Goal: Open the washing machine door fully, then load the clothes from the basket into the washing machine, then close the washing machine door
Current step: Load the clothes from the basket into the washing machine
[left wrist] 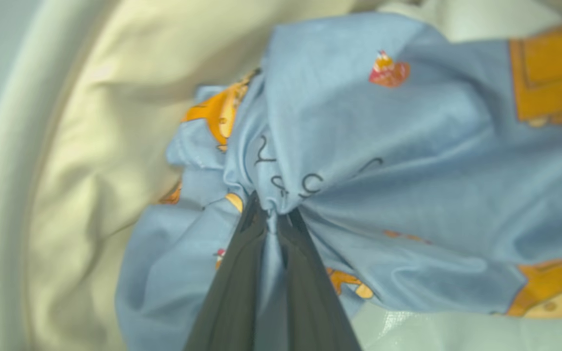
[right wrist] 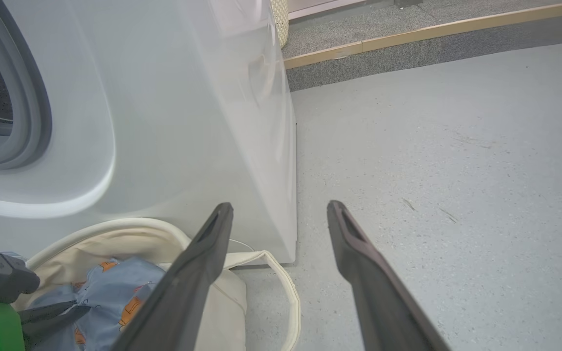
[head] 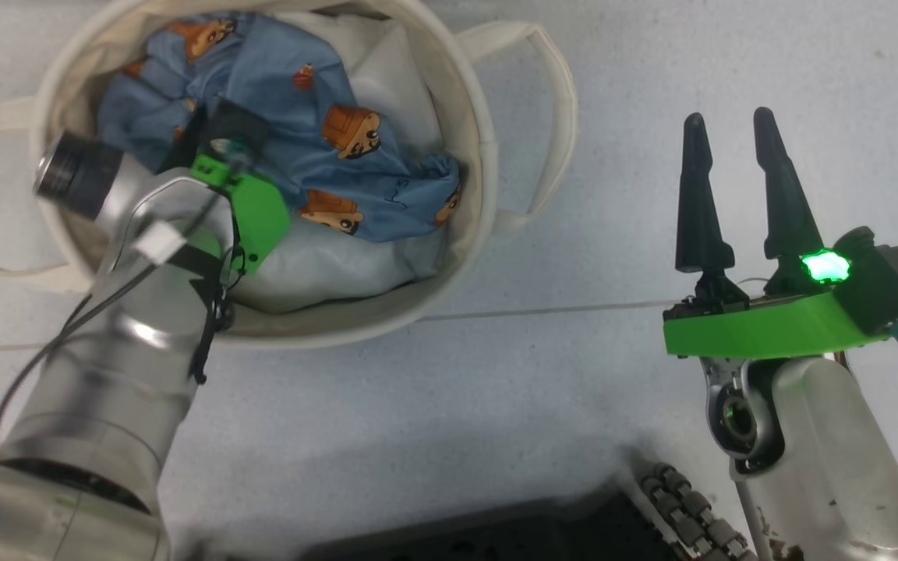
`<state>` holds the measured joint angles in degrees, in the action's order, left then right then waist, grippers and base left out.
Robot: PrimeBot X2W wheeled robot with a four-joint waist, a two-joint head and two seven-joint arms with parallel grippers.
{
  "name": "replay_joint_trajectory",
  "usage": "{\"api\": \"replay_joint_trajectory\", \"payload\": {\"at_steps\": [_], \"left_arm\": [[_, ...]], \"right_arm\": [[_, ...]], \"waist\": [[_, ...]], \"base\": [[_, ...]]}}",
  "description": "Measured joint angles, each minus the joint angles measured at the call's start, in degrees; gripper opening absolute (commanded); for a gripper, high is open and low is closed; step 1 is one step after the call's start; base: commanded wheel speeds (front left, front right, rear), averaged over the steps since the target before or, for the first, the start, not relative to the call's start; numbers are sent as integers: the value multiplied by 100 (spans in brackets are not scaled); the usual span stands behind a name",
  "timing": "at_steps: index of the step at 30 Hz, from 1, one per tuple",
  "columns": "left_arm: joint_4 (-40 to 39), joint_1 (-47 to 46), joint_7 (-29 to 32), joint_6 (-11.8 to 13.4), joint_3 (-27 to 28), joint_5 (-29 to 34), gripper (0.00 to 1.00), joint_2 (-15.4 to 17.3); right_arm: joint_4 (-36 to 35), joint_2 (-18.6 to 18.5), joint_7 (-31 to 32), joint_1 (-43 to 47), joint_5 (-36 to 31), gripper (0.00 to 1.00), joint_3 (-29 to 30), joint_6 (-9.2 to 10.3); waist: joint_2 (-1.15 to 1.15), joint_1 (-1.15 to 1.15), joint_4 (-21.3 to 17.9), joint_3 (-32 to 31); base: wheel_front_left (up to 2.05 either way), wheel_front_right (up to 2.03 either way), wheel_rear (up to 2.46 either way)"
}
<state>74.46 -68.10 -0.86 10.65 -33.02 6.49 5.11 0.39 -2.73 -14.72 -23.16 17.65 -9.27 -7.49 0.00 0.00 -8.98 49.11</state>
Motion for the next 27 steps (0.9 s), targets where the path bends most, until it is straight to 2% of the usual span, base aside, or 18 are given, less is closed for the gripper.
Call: {"api": "replay_joint_trajectory", "payload": {"at_steps": [3, 6, 10, 18, 27], "left_arm": [[-16, 149, -524, 44, 644, -775, 0, -113], [-18, 261, -1009, 25, 743, -912, 0, -179], [-201, 487, -1326, -109, 966, -1295, 0, -252], [-1684, 1390, -1343, -328, 1293, -1785, 0, -342], [-2964, 2724, -1344, -835, 2022, -2859, 0, -341]], "right_arm": [[27, 0, 0, 2, 0, 100, 18, 0], [69, -2, 0, 7, -2, 100, 69, 0], [158, -3, 0, 48, -52, 100, 118, 0], [287, -3, 0, 478, -52, 100, 205, 0], [409, -3, 0, 1045, -49, 100, 363, 0]], "waist": [[0, 0, 70, -161], [0, 0, 156, -355], [0, 0, 306, -759], [0, 0, 520, -1579], [0, 0, 666, -2602]], "base": [[0, 0, 0], [0, 0, 0], [0, 0, 0], [0, 0, 0], [0, 0, 0]]}}
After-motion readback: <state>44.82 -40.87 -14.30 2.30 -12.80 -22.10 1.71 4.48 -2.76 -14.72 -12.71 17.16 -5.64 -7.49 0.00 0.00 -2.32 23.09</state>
